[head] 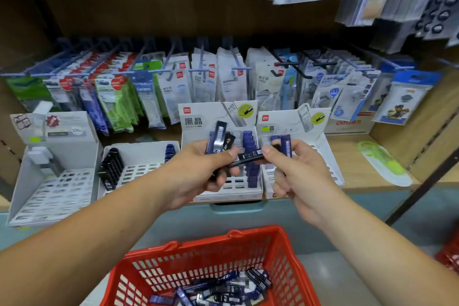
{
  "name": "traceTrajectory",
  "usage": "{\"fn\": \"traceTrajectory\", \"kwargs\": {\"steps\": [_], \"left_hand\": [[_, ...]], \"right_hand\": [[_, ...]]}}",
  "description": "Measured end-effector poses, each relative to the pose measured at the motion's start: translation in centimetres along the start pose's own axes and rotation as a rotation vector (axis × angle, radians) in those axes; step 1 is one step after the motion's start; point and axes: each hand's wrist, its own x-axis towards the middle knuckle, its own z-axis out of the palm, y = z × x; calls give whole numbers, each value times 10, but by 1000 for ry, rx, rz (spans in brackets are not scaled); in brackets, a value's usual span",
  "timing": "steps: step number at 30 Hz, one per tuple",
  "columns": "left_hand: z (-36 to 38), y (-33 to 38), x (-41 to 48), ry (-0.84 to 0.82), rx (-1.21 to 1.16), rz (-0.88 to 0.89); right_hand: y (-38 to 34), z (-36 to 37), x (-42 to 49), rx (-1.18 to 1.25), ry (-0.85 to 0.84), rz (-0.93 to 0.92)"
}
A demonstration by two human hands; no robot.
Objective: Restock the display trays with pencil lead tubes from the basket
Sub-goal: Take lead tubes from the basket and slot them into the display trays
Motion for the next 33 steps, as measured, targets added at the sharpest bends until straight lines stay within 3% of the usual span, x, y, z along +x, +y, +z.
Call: {"fn": "traceTrajectory", "kwargs": {"steps": [5,8,13,19,23,33], "left_hand": [[-24,9,-7,100,-199,1],[-35,14,-11,87,-225,67],[-42,10,-12,191,99,190],[-49,1,-2,322,383,248],[-48,-8,9,280,565,279],[-36,-13,25,258,680,260]], "right_hand": [[5,19,0,-380,-80,-219],[7,25,1,-473,-133,-188],[14,32,-1,-379,-260,46],[14,27,7,-462,-85,-43],[12,19,6,-311,-98,6],[13,5,7,-249,-123,128]]}}
